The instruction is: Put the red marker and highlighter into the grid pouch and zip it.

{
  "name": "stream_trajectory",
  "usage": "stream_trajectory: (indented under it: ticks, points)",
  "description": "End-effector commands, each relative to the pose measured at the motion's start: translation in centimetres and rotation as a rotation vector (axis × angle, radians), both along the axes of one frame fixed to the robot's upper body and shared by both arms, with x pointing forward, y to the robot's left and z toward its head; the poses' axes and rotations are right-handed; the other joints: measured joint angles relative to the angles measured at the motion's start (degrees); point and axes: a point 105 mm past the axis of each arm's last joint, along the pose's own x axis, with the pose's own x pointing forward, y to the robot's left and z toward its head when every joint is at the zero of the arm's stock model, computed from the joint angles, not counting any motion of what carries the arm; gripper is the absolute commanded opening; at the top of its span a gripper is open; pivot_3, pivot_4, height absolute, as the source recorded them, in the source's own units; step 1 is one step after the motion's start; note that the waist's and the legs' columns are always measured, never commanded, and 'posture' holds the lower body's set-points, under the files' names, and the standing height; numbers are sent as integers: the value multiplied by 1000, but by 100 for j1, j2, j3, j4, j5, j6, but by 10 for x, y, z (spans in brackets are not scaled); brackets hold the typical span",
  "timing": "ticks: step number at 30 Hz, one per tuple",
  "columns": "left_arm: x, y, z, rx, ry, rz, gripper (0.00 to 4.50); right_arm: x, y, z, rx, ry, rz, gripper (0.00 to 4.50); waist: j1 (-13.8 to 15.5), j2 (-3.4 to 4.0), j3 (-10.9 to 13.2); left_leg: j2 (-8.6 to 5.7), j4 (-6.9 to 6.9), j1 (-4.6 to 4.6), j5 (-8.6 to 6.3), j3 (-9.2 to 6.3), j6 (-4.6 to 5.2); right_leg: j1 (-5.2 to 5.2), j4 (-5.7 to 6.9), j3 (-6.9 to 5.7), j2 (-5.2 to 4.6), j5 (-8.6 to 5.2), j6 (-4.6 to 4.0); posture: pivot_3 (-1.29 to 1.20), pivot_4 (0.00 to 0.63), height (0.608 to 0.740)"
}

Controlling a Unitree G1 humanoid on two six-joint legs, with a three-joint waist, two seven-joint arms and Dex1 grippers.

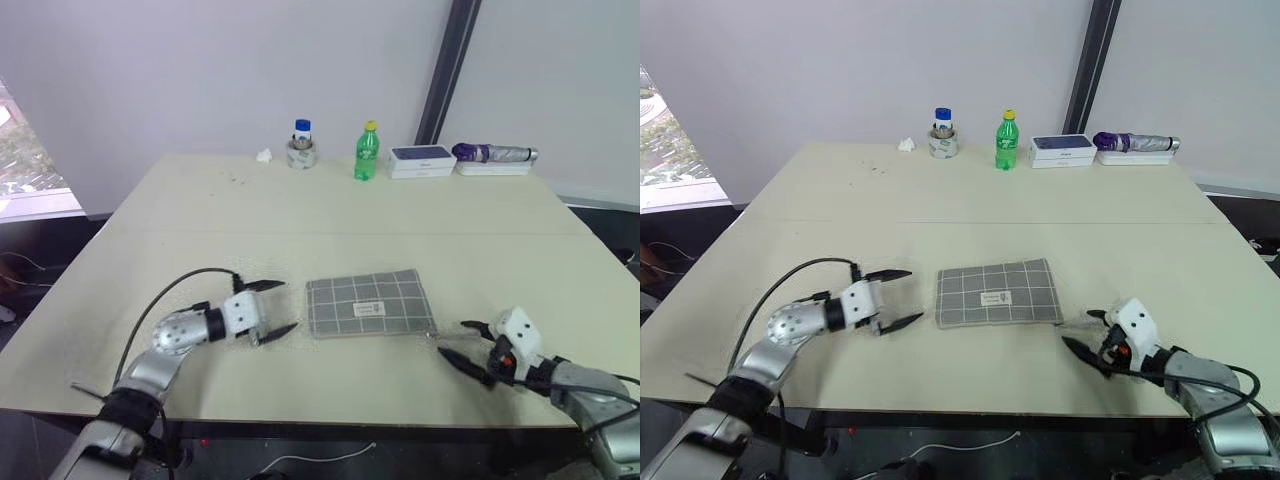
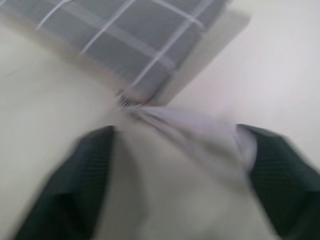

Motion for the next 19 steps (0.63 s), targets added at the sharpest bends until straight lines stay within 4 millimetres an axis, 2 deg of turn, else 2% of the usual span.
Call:
stream_trajectory:
  ticks: [1,5,9,12,15,19]
  points:
    - [-7,23,19,-145,102,81,4498,-8,-11,31,27,-78,10,4424,-4,1,1,2,-1,0,0,0,0,1,0,1,-5,0,0,0,150,740]
    - [-17,51,30,-250,195,191,4498,-16,-24,54,-47,-182,8,4424,-19,1,1,6,-3,7,-1,-5,-1,8,-1,5,-12,0,-2,0,150,740]
    - [-18,77,36,-381,275,336,4498,-26,-34,61,-89,-180,6,4424,4,1,1,4,-3,11,-3,-4,0,14,-5,5,-17,0,-3,0,150,740]
    - [-23,98,32,-350,289,385,4498,-27,-44,68,-83,-187,-28,4424,-9,1,1,4,-4,11,-3,-3,1,14,-6,5,-16,0,-3,0,150,740]
    - [-26,111,32,-320,293,401,4498,-26,-48,74,-77,-197,-42,4424,-23,1,1,4,-6,12,-3,-3,1,13,-6,5,-15,-1,-4,0,150,740]
    - [-32,129,28,-231,274,420,4498,-24,-45,69,-85,-188,-25,4424,-38,1,1,4,-9,12,-3,-3,0,13,-10,5,-18,-1,-5,0,150,740]
